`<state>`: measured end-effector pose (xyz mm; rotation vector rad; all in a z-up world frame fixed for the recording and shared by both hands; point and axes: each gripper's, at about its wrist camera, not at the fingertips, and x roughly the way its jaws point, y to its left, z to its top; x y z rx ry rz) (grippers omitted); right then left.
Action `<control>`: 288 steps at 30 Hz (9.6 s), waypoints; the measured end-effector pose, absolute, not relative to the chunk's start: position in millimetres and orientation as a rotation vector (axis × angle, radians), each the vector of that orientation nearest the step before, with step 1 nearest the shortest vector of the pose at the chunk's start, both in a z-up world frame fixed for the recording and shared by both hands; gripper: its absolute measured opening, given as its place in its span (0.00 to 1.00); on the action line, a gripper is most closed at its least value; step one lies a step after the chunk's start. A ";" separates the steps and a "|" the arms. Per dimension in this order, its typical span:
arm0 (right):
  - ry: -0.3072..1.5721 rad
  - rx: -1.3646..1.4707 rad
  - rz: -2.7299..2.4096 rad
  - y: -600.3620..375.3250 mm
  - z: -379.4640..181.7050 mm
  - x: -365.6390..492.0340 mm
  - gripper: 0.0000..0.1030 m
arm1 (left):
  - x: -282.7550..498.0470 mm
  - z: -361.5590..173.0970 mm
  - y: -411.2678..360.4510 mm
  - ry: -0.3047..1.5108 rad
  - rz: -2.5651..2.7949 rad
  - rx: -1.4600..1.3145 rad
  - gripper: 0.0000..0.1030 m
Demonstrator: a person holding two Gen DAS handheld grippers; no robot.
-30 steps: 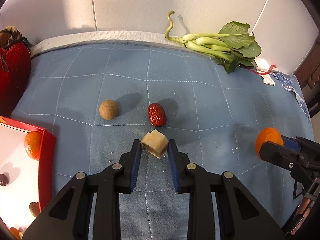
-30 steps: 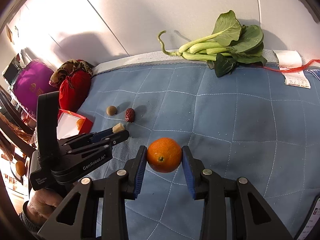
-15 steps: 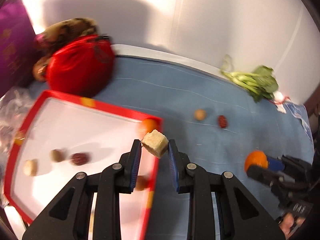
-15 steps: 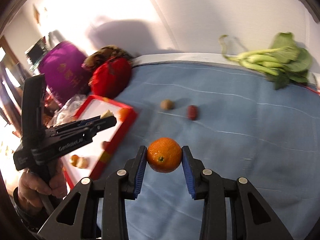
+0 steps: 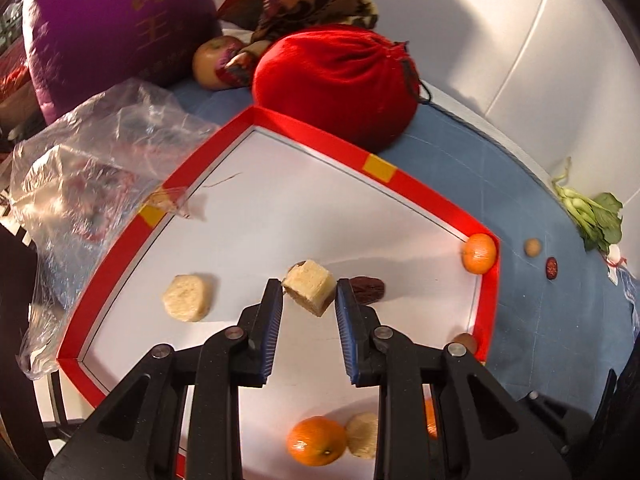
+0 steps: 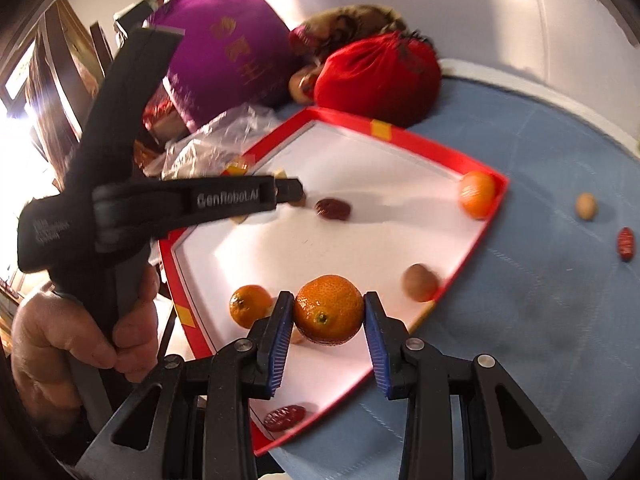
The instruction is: Organize fruits
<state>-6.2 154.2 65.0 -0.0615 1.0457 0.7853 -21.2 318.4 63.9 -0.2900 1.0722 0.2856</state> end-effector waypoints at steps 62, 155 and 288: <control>1.058 0.099 0.350 -100.3 92.5 53.1 0.17 | 109.5 24.4 94.7 1.092 -0.058 0.009 0.49; 0.456 -0.177 0.693 25.1 171.6 -179.8 0.69 | -233.4 186.7 195.1 0.649 0.728 -0.083 1.00; 0.360 -0.245 0.632 35.2 178.9 -221.5 0.83 | -303.4 189.4 219.3 0.676 0.810 -0.042 1.00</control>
